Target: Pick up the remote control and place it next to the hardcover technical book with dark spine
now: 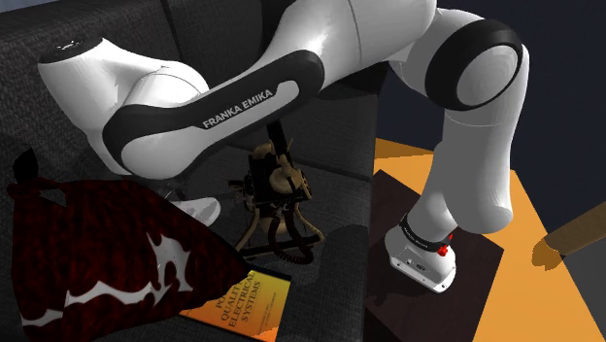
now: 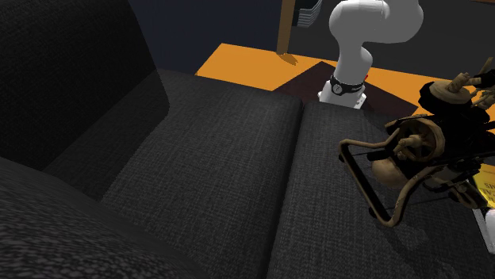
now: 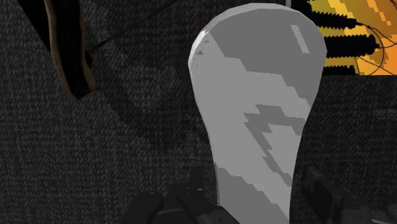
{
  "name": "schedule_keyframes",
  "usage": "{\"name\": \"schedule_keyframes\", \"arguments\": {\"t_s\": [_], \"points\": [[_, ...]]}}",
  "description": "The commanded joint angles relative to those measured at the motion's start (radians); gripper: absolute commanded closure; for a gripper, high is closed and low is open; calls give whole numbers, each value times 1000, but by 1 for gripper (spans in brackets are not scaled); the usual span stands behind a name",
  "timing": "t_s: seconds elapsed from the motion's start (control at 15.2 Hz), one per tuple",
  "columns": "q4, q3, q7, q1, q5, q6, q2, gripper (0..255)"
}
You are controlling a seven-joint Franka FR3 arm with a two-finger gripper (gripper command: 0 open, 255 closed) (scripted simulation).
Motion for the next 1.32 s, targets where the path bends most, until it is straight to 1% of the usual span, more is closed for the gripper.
{"name": "schedule_keyframes", "arguments": {"t_s": [0.0, 0.4, 0.92, 0.99, 1.25], "points": [[-11, -1, 4, 2, -4, 22, 11, 255], [-52, -7, 11, 4, -15, 93, 42, 255], [-52, -9, 10, 5, -14, 93, 42, 255], [-51, -9, 10, 5, -15, 93, 43, 0], [-50, -9, 11, 6, -15, 93, 43, 0]]}}
